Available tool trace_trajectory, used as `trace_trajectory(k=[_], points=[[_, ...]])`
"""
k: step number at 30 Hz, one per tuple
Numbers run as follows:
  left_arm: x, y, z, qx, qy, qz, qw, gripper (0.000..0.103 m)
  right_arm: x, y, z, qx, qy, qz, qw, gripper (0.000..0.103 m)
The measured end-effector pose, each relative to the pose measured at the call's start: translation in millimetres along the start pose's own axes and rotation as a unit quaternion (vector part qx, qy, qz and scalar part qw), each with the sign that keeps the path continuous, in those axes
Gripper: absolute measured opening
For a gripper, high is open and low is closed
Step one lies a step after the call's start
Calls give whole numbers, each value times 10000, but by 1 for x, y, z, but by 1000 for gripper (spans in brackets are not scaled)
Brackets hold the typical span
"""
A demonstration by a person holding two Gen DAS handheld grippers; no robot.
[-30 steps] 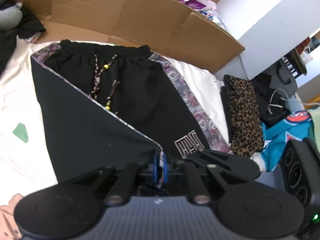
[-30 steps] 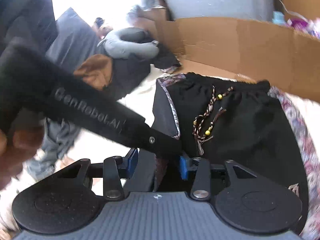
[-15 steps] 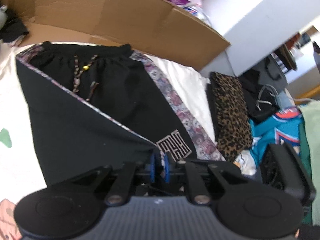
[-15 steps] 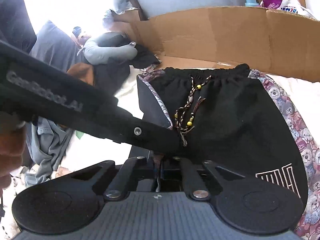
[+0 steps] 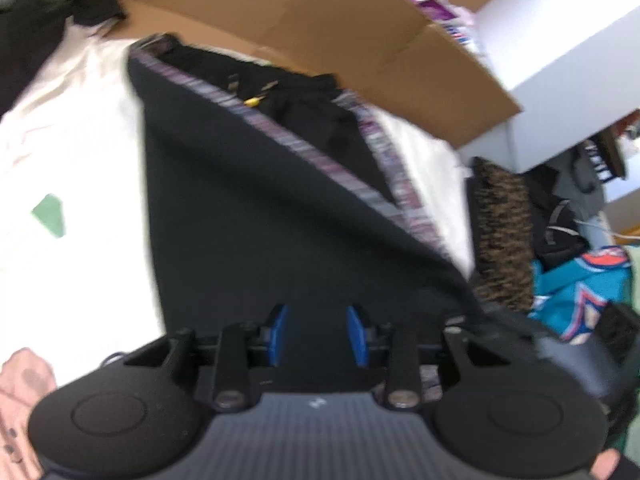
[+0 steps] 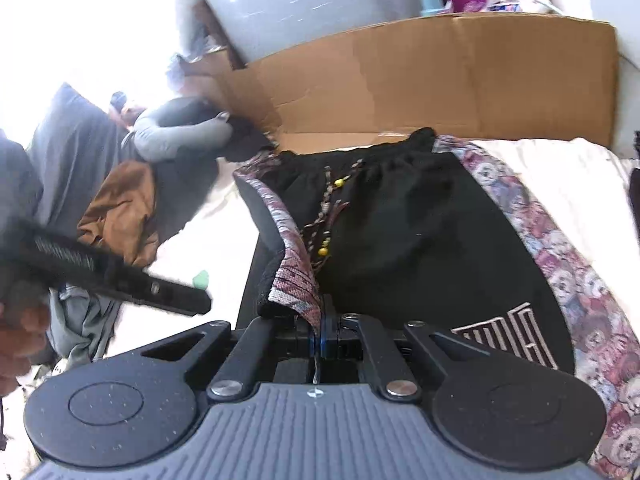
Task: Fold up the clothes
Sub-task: 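Lift the shorts with both grippers and fold the leg over toward the right gripper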
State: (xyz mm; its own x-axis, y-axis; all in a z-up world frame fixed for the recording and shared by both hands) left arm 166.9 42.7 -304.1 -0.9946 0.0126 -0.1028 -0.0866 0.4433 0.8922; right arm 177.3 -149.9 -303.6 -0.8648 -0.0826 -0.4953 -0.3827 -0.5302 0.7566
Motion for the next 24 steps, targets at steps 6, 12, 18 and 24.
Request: trace_trajectory(k=[6, 12, 18, 24], points=[[9, -19, 30, -394, 167, 203, 9989, 35, -1, 14, -25, 179, -236, -196, 9994, 1], [17, -38, 48, -627, 277, 407, 9968, 35, 2, 26, -51, 334, -606, -365, 9969, 1], [25, -57, 48, -674, 232, 614, 9956, 35, 13, 33, -74, 486, -991, -432, 9930, 1], [34, -74, 44, -646, 140, 869, 9940, 37, 26, 40, -95, 669, -1360, -449, 9874, 1]])
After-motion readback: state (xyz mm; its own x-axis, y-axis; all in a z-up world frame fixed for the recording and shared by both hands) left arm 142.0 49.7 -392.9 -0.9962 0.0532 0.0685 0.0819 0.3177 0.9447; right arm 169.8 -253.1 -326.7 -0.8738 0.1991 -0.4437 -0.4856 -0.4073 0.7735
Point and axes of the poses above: each gripper's, at about its wrist camera, not at the fingertips, and y roughly against the way its jaws point, z to its left, x to its underside, the point moved 5 cm from there along -y, roughly the way its jaws point, and after that the axes turned 11 degrees about z, right-handed, at the moved point
